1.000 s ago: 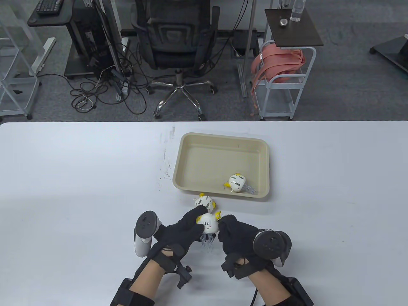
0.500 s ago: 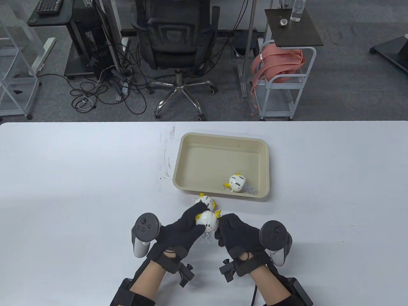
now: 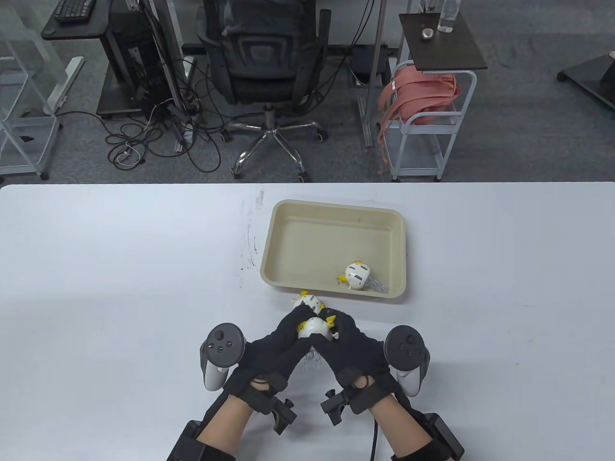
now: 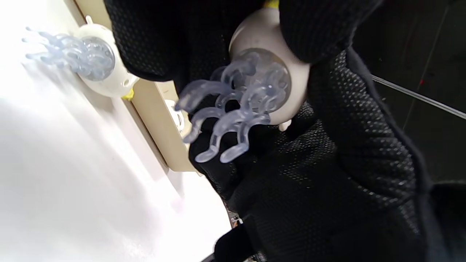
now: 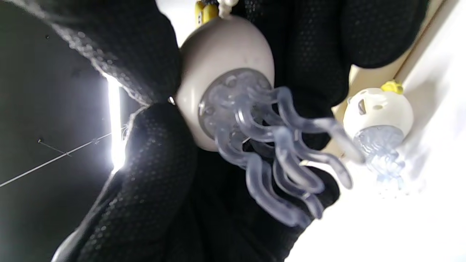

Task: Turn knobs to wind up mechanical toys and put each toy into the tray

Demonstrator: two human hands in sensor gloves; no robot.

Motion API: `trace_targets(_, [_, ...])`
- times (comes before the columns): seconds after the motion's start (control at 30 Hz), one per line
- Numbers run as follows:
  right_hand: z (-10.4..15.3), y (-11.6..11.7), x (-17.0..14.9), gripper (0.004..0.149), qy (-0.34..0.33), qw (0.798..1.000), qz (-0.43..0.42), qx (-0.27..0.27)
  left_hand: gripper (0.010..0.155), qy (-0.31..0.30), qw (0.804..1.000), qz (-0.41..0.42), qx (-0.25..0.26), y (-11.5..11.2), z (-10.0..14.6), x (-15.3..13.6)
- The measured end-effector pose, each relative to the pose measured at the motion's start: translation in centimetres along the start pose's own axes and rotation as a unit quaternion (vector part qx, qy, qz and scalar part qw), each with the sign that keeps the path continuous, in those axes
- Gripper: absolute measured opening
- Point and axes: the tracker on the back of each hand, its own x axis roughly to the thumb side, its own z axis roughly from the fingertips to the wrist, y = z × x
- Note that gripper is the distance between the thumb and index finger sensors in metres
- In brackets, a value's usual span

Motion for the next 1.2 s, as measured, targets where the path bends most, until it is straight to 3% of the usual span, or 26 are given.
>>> trace_targets(0.1, [-0.3,-0.1,0.4,0.073,0.004,1.0,0.004,0.0,0.068,0.001,1.0,-0.013,0.016,0.2,0.1,0.1])
trace_targets(0.3, [-1.6,-2.0,2.5,0.074,-0.022,0.997,0.061,-0.05,0.075,-0.001,0.995,-0.081,0.05,1.3,0.5,-0.2])
trace_targets(0.6, [-5.2,-5.0,6.0,0.074,-0.034,0.976,0.179,-0.122,0.076,-0.008,0.989,-0.134,0.07,1.8,0.6,-0.3])
trace_targets(0.73, [-7.3,-5.8,6.3,0.074,-0.019,0.958,0.246,-0.147,0.076,-0.002,0.988,-0.135,0.075,2.0,0.7,-0.5])
trace_targets(0.9, [-9.4,-5.9,5.8,0.073,0.005,0.929,0.33,-0.167,0.077,0.002,0.978,-0.194,0.072,2.1,0.7,-0.3])
trace_targets(1.03, [-10.7,-5.5,4.9,0.073,0.03,0.896,0.412,-0.165,0.076,0.006,0.978,-0.197,0.069,2.1,0.7,-0.3])
trace_targets(1.2, [-11.7,-4.7,3.5,0.073,0.052,0.875,0.455,-0.158,0.076,0.009,0.978,-0.198,0.065,1.9,0.7,-0.3])
